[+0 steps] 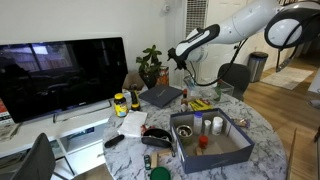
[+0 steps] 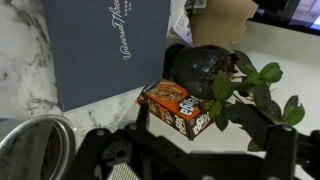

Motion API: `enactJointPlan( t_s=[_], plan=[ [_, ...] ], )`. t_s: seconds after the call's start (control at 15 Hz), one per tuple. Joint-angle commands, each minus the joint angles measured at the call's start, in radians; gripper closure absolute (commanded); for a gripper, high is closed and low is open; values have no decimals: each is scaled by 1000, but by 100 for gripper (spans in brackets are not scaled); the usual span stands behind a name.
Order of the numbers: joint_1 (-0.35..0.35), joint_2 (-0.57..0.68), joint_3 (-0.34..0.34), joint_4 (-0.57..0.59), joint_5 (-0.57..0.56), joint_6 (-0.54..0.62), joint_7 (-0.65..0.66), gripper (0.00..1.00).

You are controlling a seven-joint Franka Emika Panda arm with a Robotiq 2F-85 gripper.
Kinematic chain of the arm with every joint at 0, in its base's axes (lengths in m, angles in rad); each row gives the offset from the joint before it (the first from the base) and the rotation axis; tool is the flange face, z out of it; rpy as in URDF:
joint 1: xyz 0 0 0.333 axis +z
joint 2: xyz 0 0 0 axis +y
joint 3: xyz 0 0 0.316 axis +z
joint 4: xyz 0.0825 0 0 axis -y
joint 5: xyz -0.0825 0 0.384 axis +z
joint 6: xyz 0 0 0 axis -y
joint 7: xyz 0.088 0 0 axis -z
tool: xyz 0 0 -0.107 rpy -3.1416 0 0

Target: Move the box lid backwards

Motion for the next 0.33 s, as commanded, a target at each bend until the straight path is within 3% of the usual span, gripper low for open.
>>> enactJointPlan(
  t_s=[0.0,0.13,0.2,0.27],
  plan=[
    [-17,-81,51,-71,-55,37,-13,0],
    [-66,-138,153,-95,-31,62,-91,0],
    [-124,-171,260,-102,40,79,-213,0],
    [-60,-78,136,-17,-30,54,-68,0]
  ],
)
